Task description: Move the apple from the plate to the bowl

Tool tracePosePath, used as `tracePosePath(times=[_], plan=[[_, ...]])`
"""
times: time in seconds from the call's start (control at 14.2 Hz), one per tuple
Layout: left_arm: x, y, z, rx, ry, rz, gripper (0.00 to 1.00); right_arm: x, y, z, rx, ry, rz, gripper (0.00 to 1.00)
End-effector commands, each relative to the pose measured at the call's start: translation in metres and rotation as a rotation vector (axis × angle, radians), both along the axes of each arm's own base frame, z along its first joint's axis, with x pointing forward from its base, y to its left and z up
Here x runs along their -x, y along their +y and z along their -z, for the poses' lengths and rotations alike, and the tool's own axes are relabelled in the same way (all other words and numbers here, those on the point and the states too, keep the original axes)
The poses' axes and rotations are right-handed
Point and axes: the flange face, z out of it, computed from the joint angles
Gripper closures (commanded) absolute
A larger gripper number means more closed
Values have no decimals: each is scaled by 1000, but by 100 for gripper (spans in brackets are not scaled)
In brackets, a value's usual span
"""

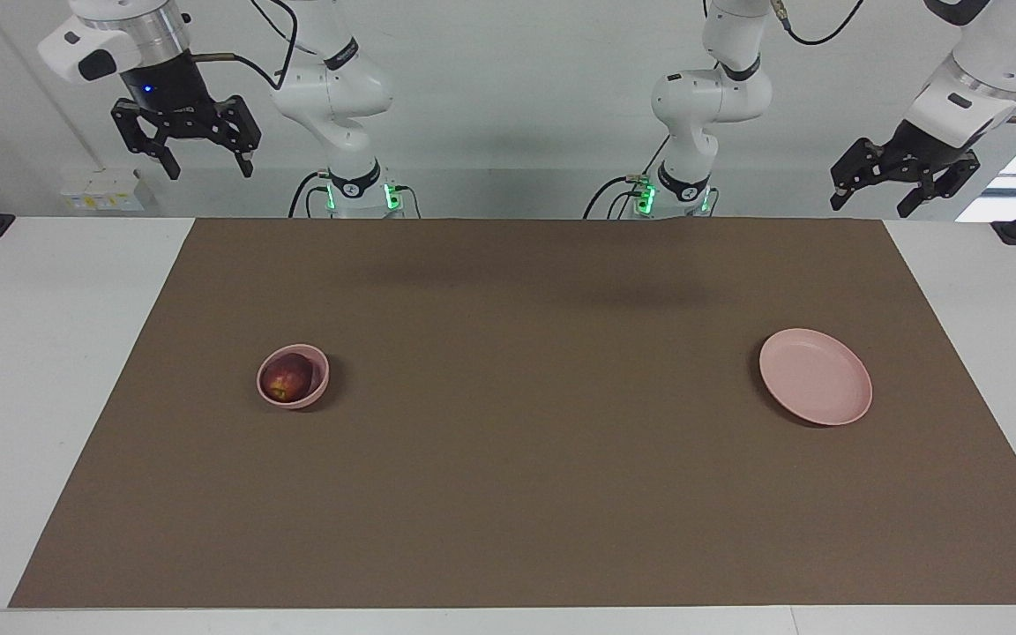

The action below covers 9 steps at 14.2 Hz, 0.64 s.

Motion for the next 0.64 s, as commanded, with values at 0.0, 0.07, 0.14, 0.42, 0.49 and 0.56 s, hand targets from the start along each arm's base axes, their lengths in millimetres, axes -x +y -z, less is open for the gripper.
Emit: tracePosePath(times=[0.0, 0.07, 0.14, 0.42, 0.49, 0.56], plan=[[4, 2, -5, -16, 2, -12, 0, 5, -2, 2, 4, 5, -5, 0], [4, 2, -5, -16, 2, -12, 0, 4, -2, 2, 4, 3, -3, 0], [4, 2, -4, -16, 5, -12, 0, 4, -2, 2, 5, 2, -3, 0], [4, 2, -4, -16, 5, -12, 0, 4, -3, 2, 4, 2, -3, 0], [3, 2, -4, -16, 0, -10, 0, 4, -2, 3, 4, 3, -5, 0], [2, 3, -5, -18, -10, -15, 0, 4, -2, 3, 4, 5, -5, 0]])
